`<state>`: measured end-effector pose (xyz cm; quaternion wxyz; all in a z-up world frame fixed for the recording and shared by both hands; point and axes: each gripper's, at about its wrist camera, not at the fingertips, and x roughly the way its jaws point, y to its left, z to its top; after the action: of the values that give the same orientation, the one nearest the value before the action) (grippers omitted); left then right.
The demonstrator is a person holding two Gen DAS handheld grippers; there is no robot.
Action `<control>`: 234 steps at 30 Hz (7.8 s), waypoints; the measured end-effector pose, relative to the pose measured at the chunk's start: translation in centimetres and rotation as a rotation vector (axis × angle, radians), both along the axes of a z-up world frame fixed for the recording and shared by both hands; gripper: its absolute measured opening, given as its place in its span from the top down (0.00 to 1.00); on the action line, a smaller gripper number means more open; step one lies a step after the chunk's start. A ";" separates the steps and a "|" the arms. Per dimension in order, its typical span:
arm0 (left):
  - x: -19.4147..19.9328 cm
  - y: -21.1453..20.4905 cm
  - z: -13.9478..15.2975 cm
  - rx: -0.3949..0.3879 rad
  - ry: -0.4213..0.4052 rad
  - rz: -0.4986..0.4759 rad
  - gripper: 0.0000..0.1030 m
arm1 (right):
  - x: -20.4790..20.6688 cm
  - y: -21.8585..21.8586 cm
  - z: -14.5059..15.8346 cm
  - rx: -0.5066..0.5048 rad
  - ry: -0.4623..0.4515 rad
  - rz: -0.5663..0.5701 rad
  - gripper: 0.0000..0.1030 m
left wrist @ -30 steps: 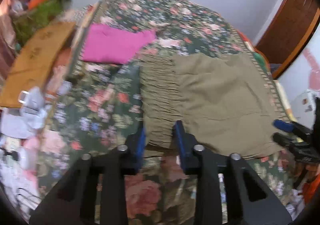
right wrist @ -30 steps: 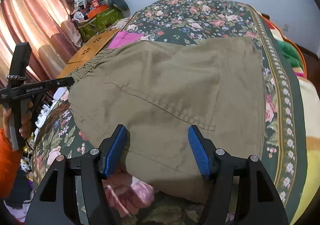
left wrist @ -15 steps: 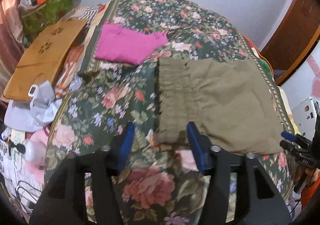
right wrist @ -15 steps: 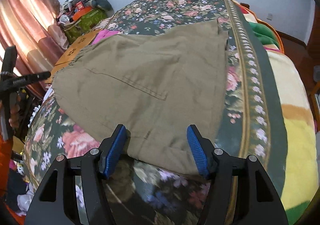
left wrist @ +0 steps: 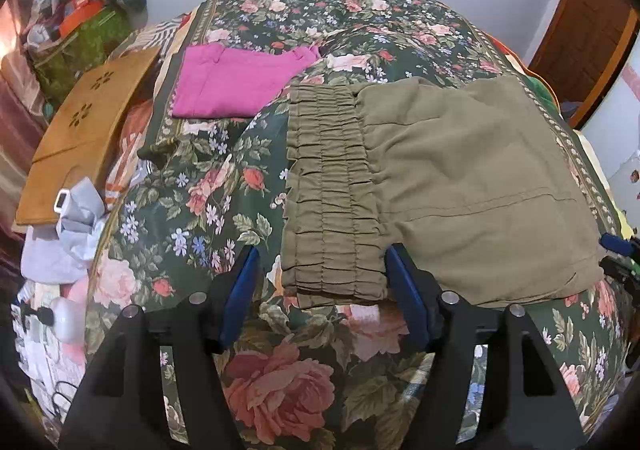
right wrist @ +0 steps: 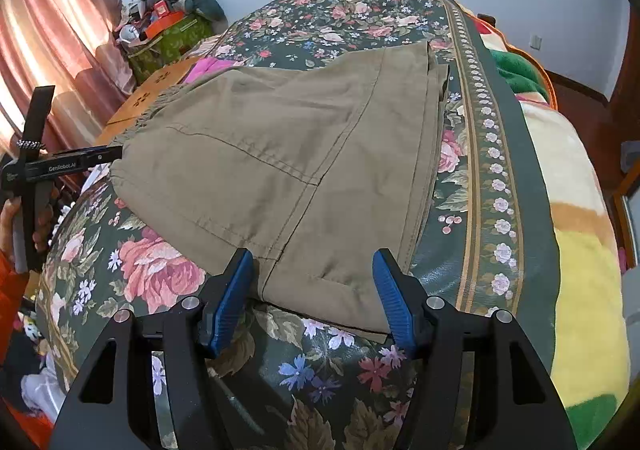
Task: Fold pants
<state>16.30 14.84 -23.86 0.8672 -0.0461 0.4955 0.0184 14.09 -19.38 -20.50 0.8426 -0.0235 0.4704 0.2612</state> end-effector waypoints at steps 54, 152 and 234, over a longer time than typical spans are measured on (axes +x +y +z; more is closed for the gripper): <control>14.8 2.2 -1.2 0.026 0.049 0.009 0.15 | 24.9 -0.7 -0.6 -0.019 -0.060 -0.127 0.41; 0.2 -1.9 1.6 0.113 0.022 0.037 0.06 | 4.3 0.3 -0.5 -0.050 0.101 0.009 0.16; 0.1 -13.5 13.9 0.025 -0.301 -0.102 0.73 | 1.6 2.7 -0.5 0.107 0.048 0.076 0.16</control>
<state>16.43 1.38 -10.00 0.9319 -0.0124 0.3615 -0.0268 15.70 -16.72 -21.03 0.8205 0.0100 0.4748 0.3181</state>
